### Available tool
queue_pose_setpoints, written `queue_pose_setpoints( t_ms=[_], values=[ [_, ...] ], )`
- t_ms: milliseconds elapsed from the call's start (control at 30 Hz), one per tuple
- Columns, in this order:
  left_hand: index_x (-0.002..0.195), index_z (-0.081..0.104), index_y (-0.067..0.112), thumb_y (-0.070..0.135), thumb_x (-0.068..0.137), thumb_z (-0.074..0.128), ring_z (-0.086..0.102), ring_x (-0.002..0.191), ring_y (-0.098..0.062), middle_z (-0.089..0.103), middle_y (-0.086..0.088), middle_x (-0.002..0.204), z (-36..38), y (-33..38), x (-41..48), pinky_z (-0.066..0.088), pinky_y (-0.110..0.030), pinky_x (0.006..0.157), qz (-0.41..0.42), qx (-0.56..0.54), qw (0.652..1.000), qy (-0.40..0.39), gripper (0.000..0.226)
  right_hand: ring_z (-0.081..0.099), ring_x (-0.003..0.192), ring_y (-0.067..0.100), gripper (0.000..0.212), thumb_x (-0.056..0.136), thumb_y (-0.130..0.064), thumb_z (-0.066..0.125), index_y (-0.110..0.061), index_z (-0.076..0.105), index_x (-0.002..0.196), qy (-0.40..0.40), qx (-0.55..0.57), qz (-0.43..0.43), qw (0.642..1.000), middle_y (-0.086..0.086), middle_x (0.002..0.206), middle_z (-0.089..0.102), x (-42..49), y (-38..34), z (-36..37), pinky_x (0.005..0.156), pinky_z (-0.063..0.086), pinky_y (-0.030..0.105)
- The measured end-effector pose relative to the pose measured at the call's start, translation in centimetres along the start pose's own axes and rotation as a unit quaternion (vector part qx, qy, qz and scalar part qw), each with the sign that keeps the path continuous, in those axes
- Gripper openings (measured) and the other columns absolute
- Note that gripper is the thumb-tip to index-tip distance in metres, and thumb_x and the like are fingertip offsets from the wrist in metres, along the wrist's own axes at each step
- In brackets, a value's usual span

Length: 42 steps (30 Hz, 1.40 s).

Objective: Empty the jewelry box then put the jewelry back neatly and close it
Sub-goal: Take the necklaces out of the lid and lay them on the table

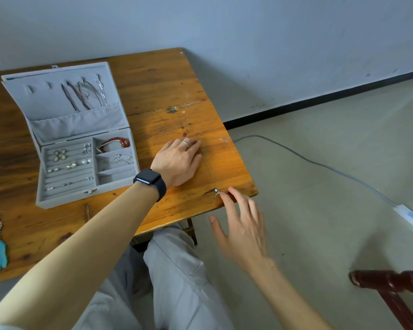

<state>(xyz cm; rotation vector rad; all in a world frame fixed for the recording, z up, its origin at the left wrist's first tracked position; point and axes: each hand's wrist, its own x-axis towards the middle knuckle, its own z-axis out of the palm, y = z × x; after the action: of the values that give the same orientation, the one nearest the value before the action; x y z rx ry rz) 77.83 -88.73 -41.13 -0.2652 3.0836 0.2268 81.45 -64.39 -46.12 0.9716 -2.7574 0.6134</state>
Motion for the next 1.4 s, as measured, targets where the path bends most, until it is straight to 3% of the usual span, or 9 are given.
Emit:
queue_pose_setpoints(
  t_ms=[267, 767, 1033, 1400],
  values=[
    [0.153, 0.035, 0.023, 0.043, 0.106, 0.027, 0.035, 0.14, -0.024, 0.036, 0.0, 0.156, 0.0, 0.0, 0.1, 0.027, -0.042, 0.115, -0.023, 0.021, 0.999, 0.012, 0.052, 0.048, 0.126, 0.023, 0.051, 0.092, -0.047, 0.056, -0.022, 0.054, 0.137, -0.001, 0.008, -0.001, 1.0, 0.001, 0.148, 0.046, 0.1, 0.2, 0.3, 0.09, 0.044, 0.039],
    [0.158, 0.016, 0.034, 0.045, 0.106, 0.019, 0.013, 0.151, -0.02, 0.014, 0.001, 0.166, 1.0, -0.5, 0.4, 0.013, -0.043, 0.123, -0.021, 0.004, 1.0, -0.008, 0.054, 0.046, 0.127, 0.024, 0.055, 0.092, -0.046, 0.057, -0.025, 0.051, 0.142, 0.004, 0.026, -0.016, 1.0, 0.002, 0.151, 0.042, -0.5, 0.5, 0.5, 0.093, 0.042, 0.038],
    [0.157, 0.021, 0.037, 0.046, 0.106, 0.023, 0.021, 0.148, -0.024, 0.02, 0.001, 0.165, 0.4, -1.6, -0.5, 0.018, -0.042, 0.119, -0.023, 0.002, 1.0, -0.001, 0.051, 0.04, 0.136, 0.027, 0.051, 0.092, -0.046, 0.057, -0.022, 0.057, 0.136, 0.018, 0.05, -0.024, 0.998, -0.001, 0.149, 0.046, -0.4, -0.3, 0.9, 0.1, 0.042, 0.042],
    [0.155, 0.028, 0.034, 0.048, 0.105, 0.023, 0.026, 0.146, -0.026, 0.024, -0.001, 0.163, -0.4, -1.6, -1.0, 0.025, -0.046, 0.117, -0.058, 0.004, 0.998, -0.017, 0.051, 0.035, 0.139, 0.032, 0.045, 0.092, -0.045, 0.058, -0.034, 0.057, 0.135, 0.014, 0.033, -0.035, 0.999, 0.004, 0.149, 0.044, -0.9, -0.6, 1.1, 0.099, 0.041, 0.046]
  ],
)
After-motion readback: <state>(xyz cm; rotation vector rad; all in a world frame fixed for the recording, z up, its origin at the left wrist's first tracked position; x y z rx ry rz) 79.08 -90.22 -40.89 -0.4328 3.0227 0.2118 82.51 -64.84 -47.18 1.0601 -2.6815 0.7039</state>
